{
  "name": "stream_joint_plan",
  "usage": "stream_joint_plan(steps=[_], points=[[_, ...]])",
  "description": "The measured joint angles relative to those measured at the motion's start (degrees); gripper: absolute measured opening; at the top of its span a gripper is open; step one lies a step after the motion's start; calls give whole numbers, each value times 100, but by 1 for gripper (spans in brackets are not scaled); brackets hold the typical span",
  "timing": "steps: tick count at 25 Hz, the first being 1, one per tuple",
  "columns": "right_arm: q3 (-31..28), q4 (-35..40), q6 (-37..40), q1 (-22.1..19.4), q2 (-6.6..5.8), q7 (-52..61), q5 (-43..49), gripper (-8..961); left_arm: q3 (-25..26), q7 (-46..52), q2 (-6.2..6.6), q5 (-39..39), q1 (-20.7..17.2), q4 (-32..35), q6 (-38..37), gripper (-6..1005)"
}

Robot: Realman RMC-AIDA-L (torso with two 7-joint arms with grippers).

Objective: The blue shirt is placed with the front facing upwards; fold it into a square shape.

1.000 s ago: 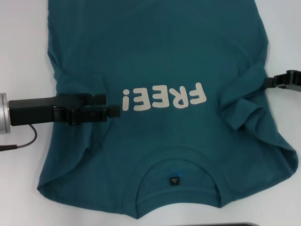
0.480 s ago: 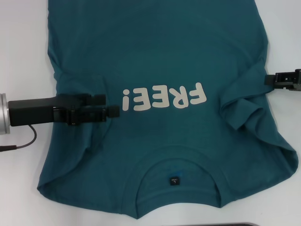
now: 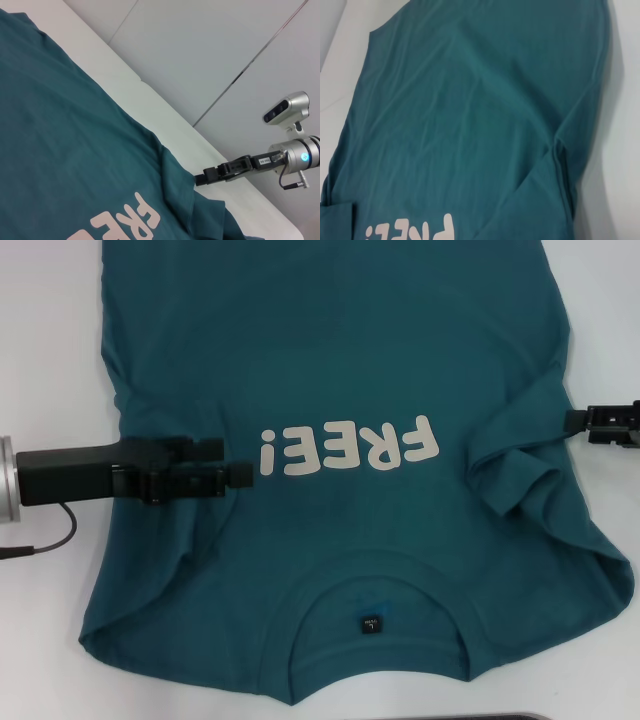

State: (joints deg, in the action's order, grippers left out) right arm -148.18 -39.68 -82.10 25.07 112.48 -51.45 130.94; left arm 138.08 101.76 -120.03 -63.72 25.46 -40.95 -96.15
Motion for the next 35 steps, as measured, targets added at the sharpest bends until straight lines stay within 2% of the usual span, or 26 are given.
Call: stream_joint_plan(steps=[3, 14, 17, 22, 30, 35], points=[[0, 7, 49, -1, 25, 1, 1, 650, 0, 0, 3, 0, 8, 0, 0, 875], [49, 161, 305, 143, 77, -14, -5, 593, -1, 0, 11, 0, 12, 17, 45, 874], [53, 163, 266, 152, 78, -28, -5, 333, -1, 0, 16, 0, 12, 23, 45, 875], [62, 163, 227, 155, 68, -33, -8, 96, -1, 0, 16, -9, 12, 21, 53, 875], [64, 116, 154, 182, 64, -83, -53, 47, 0, 0, 16, -21, 12, 12, 63, 875], [61, 112, 92, 397, 91, -194, -154, 29, 0, 0, 16, -26, 25, 1, 79, 875]])
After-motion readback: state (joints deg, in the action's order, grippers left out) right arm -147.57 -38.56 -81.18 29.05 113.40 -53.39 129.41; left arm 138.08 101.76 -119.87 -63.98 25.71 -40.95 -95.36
